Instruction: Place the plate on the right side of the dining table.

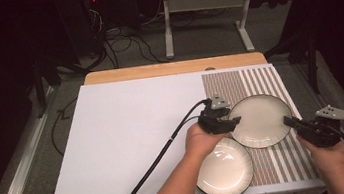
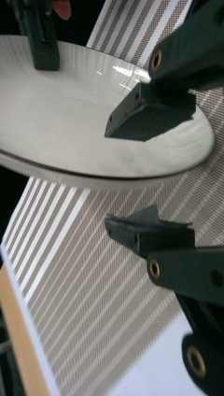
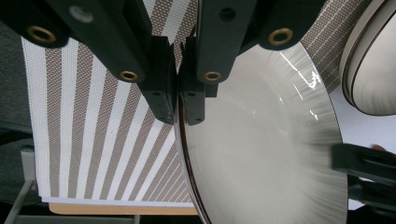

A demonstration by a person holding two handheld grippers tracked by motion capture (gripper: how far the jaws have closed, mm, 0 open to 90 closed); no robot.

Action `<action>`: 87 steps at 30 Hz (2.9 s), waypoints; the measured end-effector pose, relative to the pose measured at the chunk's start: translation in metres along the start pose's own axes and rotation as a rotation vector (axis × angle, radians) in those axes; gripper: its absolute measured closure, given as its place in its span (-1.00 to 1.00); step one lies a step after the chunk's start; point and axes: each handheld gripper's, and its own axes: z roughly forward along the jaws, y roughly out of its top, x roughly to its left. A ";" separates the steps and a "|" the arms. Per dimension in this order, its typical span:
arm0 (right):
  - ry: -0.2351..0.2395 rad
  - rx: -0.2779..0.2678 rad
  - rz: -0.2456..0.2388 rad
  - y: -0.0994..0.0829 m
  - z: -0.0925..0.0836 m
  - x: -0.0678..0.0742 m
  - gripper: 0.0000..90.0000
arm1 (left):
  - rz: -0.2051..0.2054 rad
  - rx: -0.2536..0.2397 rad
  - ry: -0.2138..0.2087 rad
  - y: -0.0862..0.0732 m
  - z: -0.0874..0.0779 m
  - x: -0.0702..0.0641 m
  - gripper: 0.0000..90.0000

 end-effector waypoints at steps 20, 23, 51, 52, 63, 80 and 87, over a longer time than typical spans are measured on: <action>-0.025 0.031 0.002 0.010 0.010 0.002 0.93 | -0.062 -0.132 0.271 -0.062 -0.132 0.049 -0.79; -0.028 0.038 0.004 0.010 0.012 0.000 0.92 | -0.082 -0.157 0.288 -0.074 -0.146 0.052 -0.87; -0.040 0.147 0.140 0.009 0.040 -0.020 0.82 | -0.158 -0.247 0.359 -0.142 -0.241 0.066 -0.99; -0.037 0.149 0.138 0.009 0.041 -0.021 0.82 | -0.156 -0.248 0.358 -0.142 -0.241 0.066 -0.99; -0.061 0.168 0.221 0.006 0.052 -0.027 0.81 | -0.142 -0.235 0.389 -0.148 -0.244 0.070 -0.99; -0.147 0.188 0.205 0.002 0.063 -0.030 0.77 | -0.117 -0.219 0.404 -0.151 -0.248 0.072 -0.99; -0.153 0.145 0.148 0.008 0.050 -0.022 0.22 | -0.116 -0.217 0.394 -0.150 -0.249 0.070 -0.99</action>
